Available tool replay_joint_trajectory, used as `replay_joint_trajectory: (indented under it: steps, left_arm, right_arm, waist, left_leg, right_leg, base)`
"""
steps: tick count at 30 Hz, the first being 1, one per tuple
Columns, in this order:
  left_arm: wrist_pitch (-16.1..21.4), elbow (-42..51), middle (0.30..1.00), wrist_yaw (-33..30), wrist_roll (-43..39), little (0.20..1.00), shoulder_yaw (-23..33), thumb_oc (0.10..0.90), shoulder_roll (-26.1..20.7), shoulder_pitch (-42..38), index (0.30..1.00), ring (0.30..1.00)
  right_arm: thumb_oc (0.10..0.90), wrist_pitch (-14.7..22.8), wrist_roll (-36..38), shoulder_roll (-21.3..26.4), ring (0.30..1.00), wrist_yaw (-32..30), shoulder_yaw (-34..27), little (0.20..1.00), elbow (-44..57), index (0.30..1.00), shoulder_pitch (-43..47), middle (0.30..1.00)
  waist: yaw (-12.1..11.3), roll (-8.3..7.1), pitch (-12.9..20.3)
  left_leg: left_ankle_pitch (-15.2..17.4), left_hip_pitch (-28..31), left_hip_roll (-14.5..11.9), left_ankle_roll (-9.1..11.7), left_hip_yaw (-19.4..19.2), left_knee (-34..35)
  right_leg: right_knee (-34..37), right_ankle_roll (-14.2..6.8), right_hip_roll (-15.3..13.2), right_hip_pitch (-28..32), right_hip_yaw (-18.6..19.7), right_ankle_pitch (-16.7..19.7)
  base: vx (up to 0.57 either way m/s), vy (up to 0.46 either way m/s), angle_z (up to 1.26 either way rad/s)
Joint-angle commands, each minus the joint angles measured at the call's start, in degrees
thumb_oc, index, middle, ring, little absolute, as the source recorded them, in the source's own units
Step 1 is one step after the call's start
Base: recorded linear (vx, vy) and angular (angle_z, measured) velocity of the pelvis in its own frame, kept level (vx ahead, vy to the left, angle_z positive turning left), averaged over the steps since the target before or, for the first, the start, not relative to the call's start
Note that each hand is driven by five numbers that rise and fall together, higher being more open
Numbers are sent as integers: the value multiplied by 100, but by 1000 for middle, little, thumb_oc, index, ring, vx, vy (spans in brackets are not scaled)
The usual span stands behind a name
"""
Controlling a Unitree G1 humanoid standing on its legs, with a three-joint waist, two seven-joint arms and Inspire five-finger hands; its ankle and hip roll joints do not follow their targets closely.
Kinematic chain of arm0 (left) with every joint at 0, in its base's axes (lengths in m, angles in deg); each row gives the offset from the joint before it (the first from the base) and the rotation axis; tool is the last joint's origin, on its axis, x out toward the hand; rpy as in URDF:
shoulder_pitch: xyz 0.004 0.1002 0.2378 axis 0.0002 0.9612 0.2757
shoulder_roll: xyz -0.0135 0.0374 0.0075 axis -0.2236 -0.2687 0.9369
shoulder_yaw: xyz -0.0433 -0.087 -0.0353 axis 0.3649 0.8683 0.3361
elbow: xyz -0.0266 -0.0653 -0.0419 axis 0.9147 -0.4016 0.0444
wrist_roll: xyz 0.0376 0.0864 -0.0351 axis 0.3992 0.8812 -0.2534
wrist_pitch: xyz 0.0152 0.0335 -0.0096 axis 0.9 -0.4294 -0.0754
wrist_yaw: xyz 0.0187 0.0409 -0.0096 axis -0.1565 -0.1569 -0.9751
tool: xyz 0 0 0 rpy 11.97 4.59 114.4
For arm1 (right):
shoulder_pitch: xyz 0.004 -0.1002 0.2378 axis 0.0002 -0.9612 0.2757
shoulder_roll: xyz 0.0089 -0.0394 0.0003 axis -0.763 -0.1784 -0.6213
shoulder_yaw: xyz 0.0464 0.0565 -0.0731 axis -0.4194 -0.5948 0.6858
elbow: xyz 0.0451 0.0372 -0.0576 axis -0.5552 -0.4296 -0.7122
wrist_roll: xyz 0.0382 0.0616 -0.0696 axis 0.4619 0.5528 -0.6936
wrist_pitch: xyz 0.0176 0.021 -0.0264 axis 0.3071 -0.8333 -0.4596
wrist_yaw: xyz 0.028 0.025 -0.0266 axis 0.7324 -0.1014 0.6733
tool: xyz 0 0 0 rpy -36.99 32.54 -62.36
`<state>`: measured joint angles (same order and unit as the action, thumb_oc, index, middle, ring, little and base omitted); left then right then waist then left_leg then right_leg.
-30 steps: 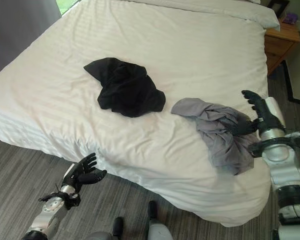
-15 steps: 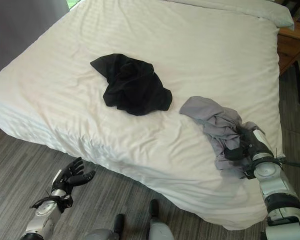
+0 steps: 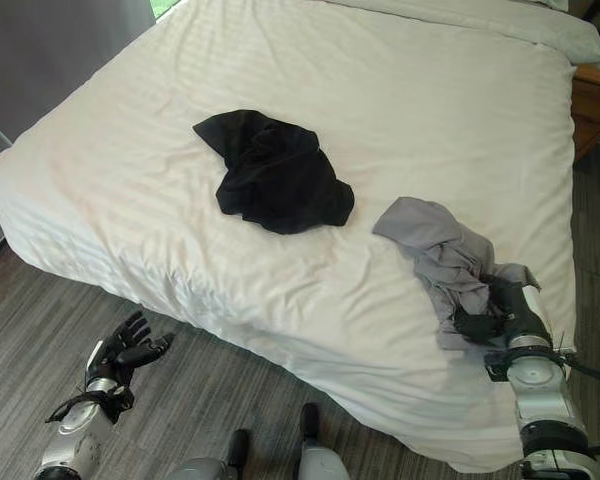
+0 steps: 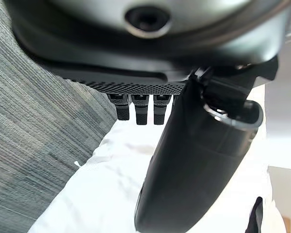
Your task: Pick up bed clothes into laundry basket.
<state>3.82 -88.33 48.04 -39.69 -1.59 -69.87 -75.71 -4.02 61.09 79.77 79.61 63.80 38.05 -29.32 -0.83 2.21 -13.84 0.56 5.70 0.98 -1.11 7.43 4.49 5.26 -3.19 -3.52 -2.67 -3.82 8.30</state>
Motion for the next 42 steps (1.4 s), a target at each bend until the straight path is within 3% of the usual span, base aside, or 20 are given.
replay_joint_trajectory:
  steps: [1,4,8,11,13,15,18,19,21,24,28,29,30,31,32,33,37,42]
  left_arm:
    - [610,246,900,-219,2,900,349,800,-342,-475,900,900]
    - [556,518,900,-392,277,900,350,800,-569,-714,900,900]
    - [442,944,900,-347,1043,900,75,800,-1288,-1382,900,900]
    - [454,1112,900,-277,1480,900,-246,800,-1855,-2165,900,900]
    - [465,1234,900,-400,1892,900,-454,800,-2420,-2730,900,900]
    - [434,1240,900,-391,2284,900,-835,800,-2786,-3318,900,900]
    - [451,1088,900,-382,2300,900,-1329,800,-3139,-4001,900,900]
    - [472,911,900,-402,2347,900,-1620,800,-3185,-4414,900,900]
    - [394,567,900,-333,2483,900,-2115,800,-3384,-4991,900,900]
    - [300,64,900,-297,2671,900,-2982,800,-3431,-6116,900,900]
    - [249,-269,900,-337,2729,900,-3504,800,-3446,-6842,900,900]
    - [223,-280,900,-352,2724,900,-3486,800,-3425,-6855,900,900]
    - [188,-314,900,-348,2668,900,-3447,800,-3440,-6789,900,900]
    - [188,-311,900,-347,2668,900,-3440,800,-3447,-6788,900,900]
    - [100,-630,900,-319,2762,900,-3500,800,-3479,-7025,900,900]
    - [64,-1125,900,-376,2864,900,-3587,800,-3594,-7276,900,900]
    - [63,-1824,900,-512,2900,900,-3838,800,-3591,-7849,900,900]
    - [59,-2656,900,-503,2847,900,-4297,800,-3669,-8659,900,900]
  right_arm:
    - [400,-267,-92,-74,300,291,465,300,-518,300,-717,300]
    - [400,-315,-92,-152,300,287,344,300,-389,300,-877,300]
    - [400,-357,40,-111,300,341,105,300,25,300,-1141,300]
    - [400,-332,56,-134,300,438,176,300,114,300,-1164,300]
    - [400,-333,13,-5,300,500,349,300,303,300,-968,300]
    - [400,-327,27,82,300,551,499,300,265,300,-739,300]
    - [400,-320,-4,14,300,582,569,300,848,300,-834,300]
    - [400,-285,0,-61,300,567,578,300,916,300,-894,300]
    - [400,-245,-77,-148,300,588,697,300,1160,300,-930,300]
    - [400,-244,-164,-602,300,452,895,300,1110,300,-966,300]
    - [400,-236,-157,-989,300,405,1156,300,919,300,-847,300]
    - [400,-252,-250,-1073,300,431,1331,300,925,300,-763,300]
    - [400,-291,-384,-1084,300,495,1513,300,1044,300,-629,300]
    - [400,-294,-385,-1082,300,495,1517,300,1044,300,-620,300]
    - [400,-320,-571,-1029,300,625,1843,300,1180,300,-389,300]
    - [400,-297,-610,-1094,300,659,2094,300,1118,300,-233,300]
    - [400,-238,-619,-1023,300,754,2183,300,1166,300,-291,300]
    - [400,-222,-451,-1058,300,715,2104,300,1044,300,-358,300]
  waist:
    - [-1,-175,266]
    - [45,-139,297]
    - [144,-72,277]
    - [234,-162,144]
    - [128,-187,-44]
    - [88,-231,-96]
    - [254,-210,-15]
    - [243,-173,-6]
    - [259,-101,-1]
    - [461,-99,80]
    - [413,-249,102]
    - [346,-264,70]
    - [244,-272,-10]
    - [240,-269,10]
    - [232,-303,-41]
    - [230,-409,-61]
    - [395,-539,-52]
    - [474,-751,-19]
  left_leg:
    - [-369,-468,72,342,157,-75]
    - [-376,-451,64,361,196,-75]
    - [-356,-433,40,459,228,-108]
    - [-123,-782,104,652,181,-1270]
    - [-263,-1026,266,712,577,-1920]
    - [-259,-1168,88,761,866,-1843]
    - [-332,-1197,-545,814,603,-1347]
    - [-444,-1209,-641,852,628,-1134]
    - [-536,-1267,-576,898,942,-930]
    - [-322,-1140,-440,797,702,-828]
    - [-133,-1173,-283,623,369,-902]
    - [-108,-1193,-301,567,215,-888]
    - [-45,-1164,-357,545,29,-905]
    - [-75,-1196,-359,544,21,-895]
    - [-89,-1099,-412,520,-289,-741]
    - [-76,-919,-404,489,-557,-567]
    - [-95,-871,-364,447,-699,-482]
    - [-194,-956,-382,445,-825,-247]
  right_leg:
    - [-870,-368,-297,436,112,-993]
    - [-883,-360,-302,479,51,-1029]
    - [-1011,-326,-300,512,-55,-1187]
    - [-1023,-265,-366,556,-73,-1223]
    - [-1133,-247,-315,522,198,-1223]
    - [-1192,-335,-319,522,515,-1247]
    - [-1091,-528,-401,604,713,-1259]
    - [-1059,-570,-398,601,799,-1262]
    - [-1029,-632,-427,618,1088,-1304]
    - [-980,-824,-698,559,1261,-1199]
    - [-956,-1001,-898,386,1396,-976]
    - [-1199,-1044,-957,213,1275,-919]
    - [-1607,-1008,-1080,-19,849,-788]
    - [-1597,-1011,-1077,-58,863,-757]
    - [-1741,-952,-1094,-244,200,-547]
    - [-1555,-963,-1043,-344,-197,-432]
    - [-1150,-975,-910,-221,190,-349]
    - [-816,-1072,-928,-215,219,-97]
  base:
    - [0,0,0]
    - [7,-31,10]
    - [-1,-42,11]
    - [-63,-59,46]
    - [-50,34,20]
    - [46,103,-48]
    - [87,126,-75]
    - [84,200,-47]
    - [84,231,-46]
    - [50,292,-95]
    - [27,239,-31]
    - [-48,291,-71]
    - [-72,198,-72]
    - [-74,264,-91]
    - [-31,323,-100]
    - [-20,324,-123]
    - [29,96,-78]
    - [-31,17,-10]
